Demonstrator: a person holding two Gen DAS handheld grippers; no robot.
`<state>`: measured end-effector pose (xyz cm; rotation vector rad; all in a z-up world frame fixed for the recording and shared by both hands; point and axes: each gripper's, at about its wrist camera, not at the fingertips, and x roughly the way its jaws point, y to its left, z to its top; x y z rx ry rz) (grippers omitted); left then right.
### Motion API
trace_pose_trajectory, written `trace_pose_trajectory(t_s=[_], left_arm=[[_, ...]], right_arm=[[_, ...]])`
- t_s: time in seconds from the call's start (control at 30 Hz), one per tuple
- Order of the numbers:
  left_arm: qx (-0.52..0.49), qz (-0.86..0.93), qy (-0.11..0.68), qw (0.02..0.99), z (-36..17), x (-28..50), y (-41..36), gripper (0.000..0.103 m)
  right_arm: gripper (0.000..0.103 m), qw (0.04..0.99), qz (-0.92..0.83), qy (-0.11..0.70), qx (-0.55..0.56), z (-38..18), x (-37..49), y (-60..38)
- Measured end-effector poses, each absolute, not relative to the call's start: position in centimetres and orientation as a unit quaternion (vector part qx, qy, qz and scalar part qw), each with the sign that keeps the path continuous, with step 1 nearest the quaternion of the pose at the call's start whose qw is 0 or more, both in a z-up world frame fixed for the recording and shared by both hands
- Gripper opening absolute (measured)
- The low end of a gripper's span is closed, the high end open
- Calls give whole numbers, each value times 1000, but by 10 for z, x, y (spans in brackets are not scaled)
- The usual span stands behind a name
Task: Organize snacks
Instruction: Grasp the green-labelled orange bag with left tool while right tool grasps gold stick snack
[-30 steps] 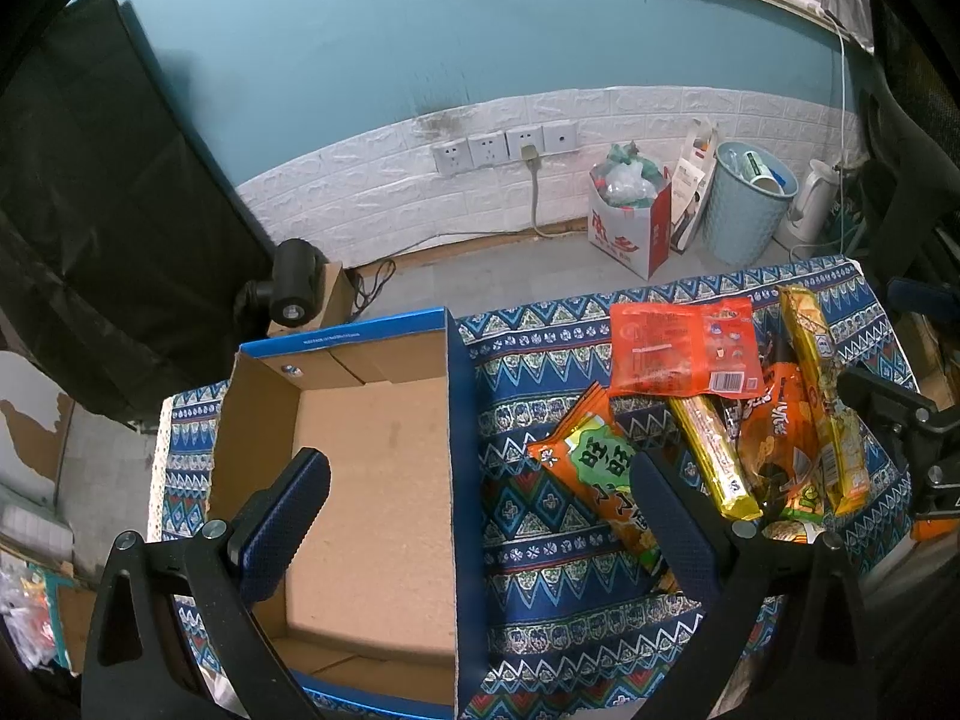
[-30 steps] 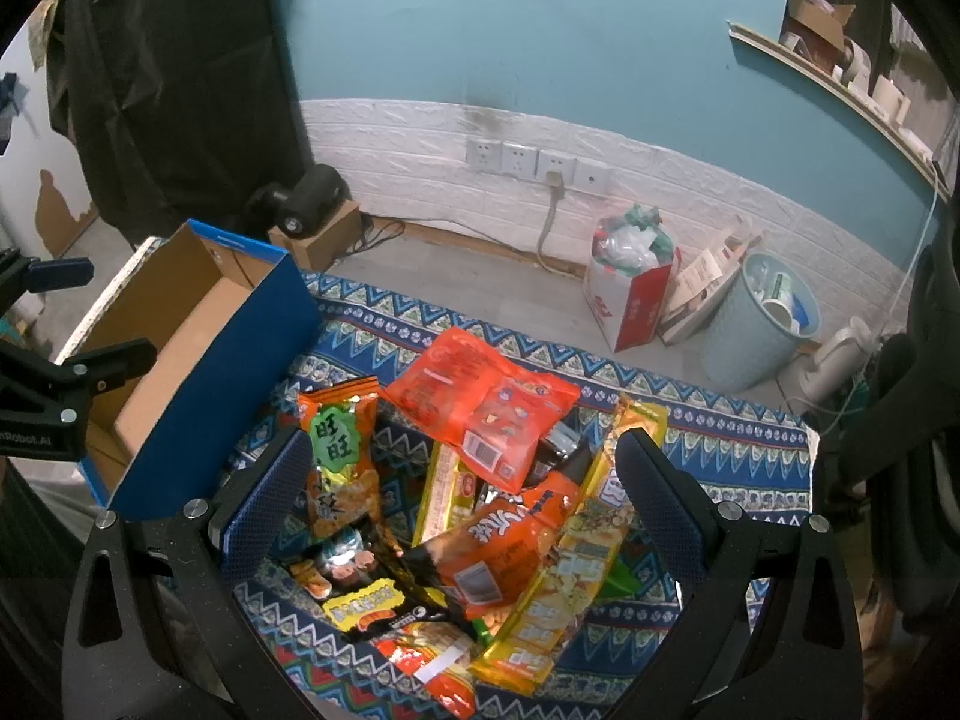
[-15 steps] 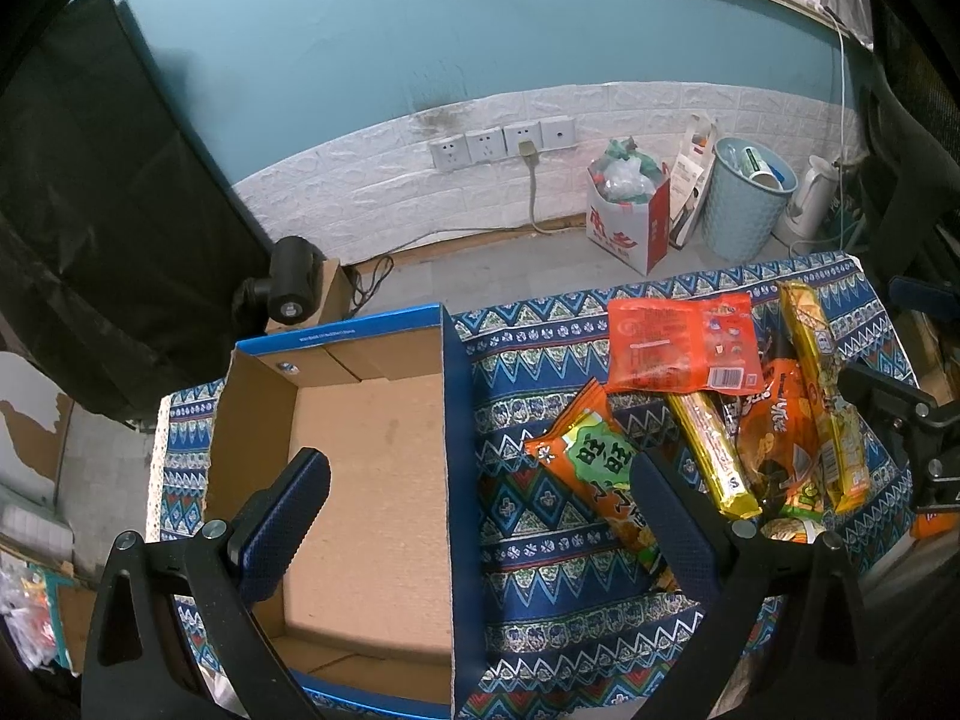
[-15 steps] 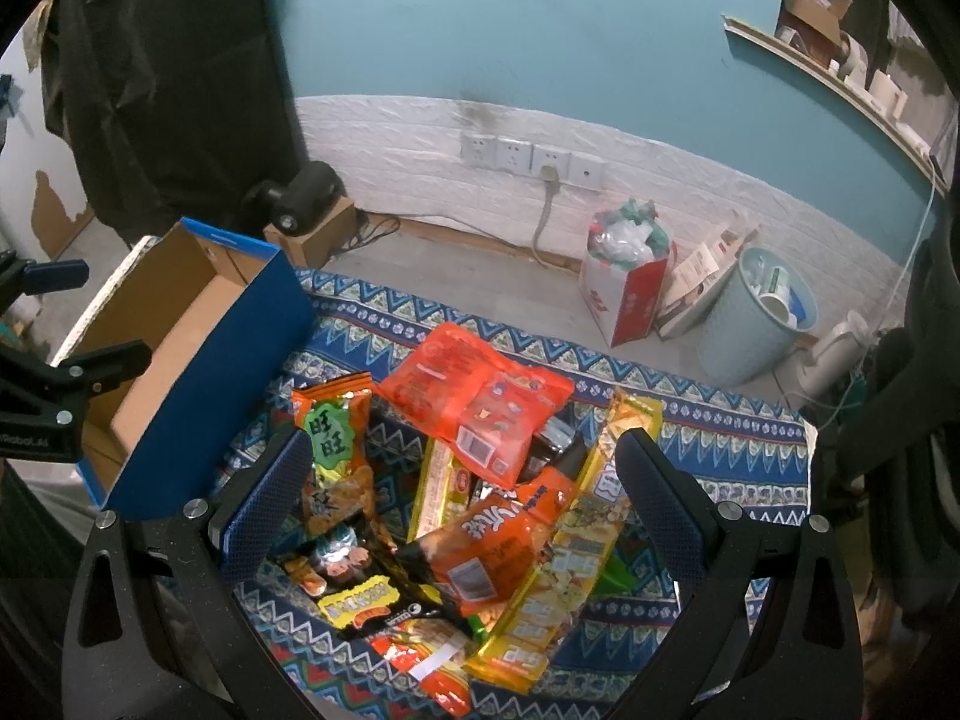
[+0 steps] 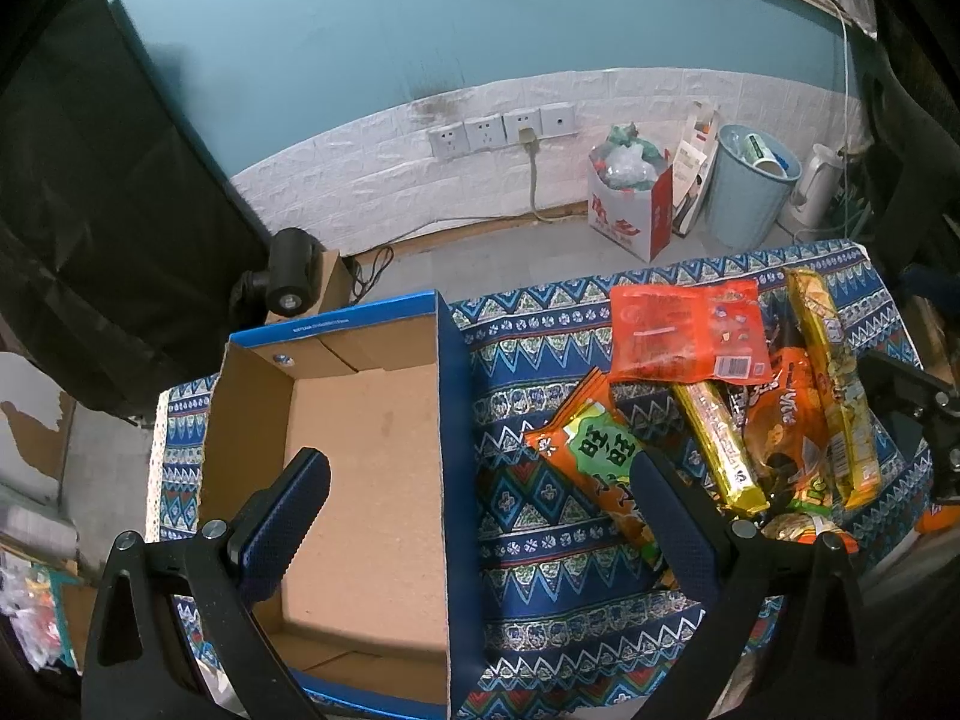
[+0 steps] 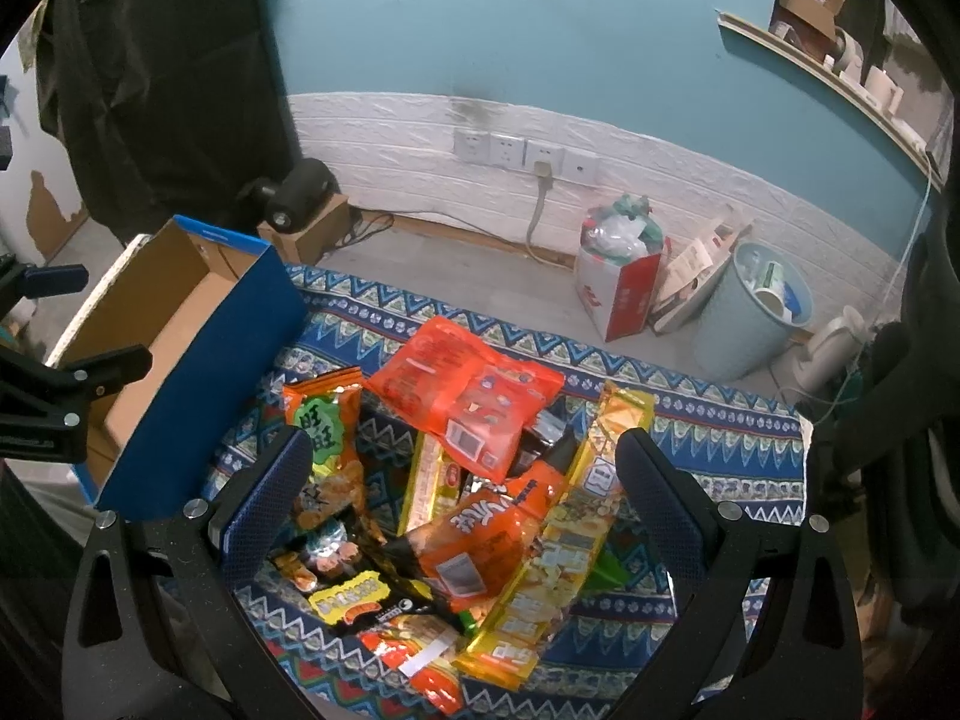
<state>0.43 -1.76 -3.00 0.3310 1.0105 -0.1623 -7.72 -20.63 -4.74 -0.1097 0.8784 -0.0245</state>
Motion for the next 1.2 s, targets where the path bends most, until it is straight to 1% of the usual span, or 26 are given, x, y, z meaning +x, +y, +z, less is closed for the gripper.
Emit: trace_pose_trajectory(t_s=[0.37, 0.5, 0.67, 0.83, 1.0, 1.07, 1.17, 1.2], left_arm=[[160, -80, 528, 830, -64, 16, -31, 101], [143, -90, 565, 808, -84, 21, -40, 101], [148, -93, 578, 797, -99, 25, -54, 101], [147, -90, 599, 782, -119, 33, -65, 101], [128, -82, 622, 768, -136, 44, -69, 101], [116, -77, 630, 764, -141, 48, -69, 101], [105, -72, 639, 759, -148, 53, -70, 101], [103, -71, 641, 757, -150, 54, -71, 101]], right_arm=[[100, 891, -36, 451, -40, -56, -71, -224], [100, 882, -53, 467, -34, -68, -70, -236], [99, 866, -81, 493, -17, -88, -65, -257], [92, 847, -88, 525, 19, -113, -61, -275], [88, 837, -93, 539, 35, -131, -60, -283], [85, 834, -93, 543, 35, -137, -59, -284], [77, 829, -86, 551, 40, -145, -56, -284], [72, 828, -82, 553, 41, -147, -55, -285]])
